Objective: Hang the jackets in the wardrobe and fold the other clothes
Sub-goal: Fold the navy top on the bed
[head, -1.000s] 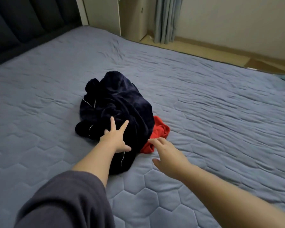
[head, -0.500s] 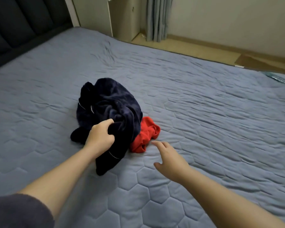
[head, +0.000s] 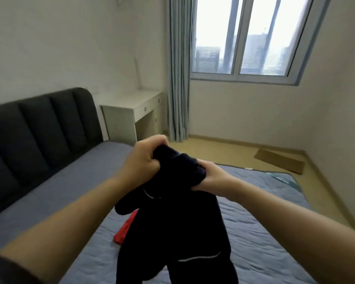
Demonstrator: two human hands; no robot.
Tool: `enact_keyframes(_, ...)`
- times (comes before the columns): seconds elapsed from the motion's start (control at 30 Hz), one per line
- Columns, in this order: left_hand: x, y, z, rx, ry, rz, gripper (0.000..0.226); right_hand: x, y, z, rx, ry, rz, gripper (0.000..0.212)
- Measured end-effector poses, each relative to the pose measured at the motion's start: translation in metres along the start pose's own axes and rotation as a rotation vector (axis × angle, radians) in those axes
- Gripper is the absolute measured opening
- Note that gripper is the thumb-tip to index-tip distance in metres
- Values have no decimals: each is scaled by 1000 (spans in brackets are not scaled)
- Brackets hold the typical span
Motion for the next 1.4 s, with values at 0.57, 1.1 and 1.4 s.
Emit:
enact_keyframes(0.57, -327, 11, -25, -75, -266, 1, 10, 182, 311, 160, -87, 39, -66, 11)
enact_keyframes(1.1, -324, -26, 5, 295, -589, 266, 38, 152, 384, 219, -457, 65, -168, 10)
enact_keyframes(1.4, -398, -18, -101, 194, 255, 33, 42, 220, 340, 199, -526, 208, -24, 11)
Point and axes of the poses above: each hand's wrist, its own y-axis away from the middle knuckle, its own z-axis out of the back of the hand, x = y × z, the point moved 7 cm from there along -y, towards the middle knuckle, and after that the axes turned 2 degrees about x, right-handed, at the moved point
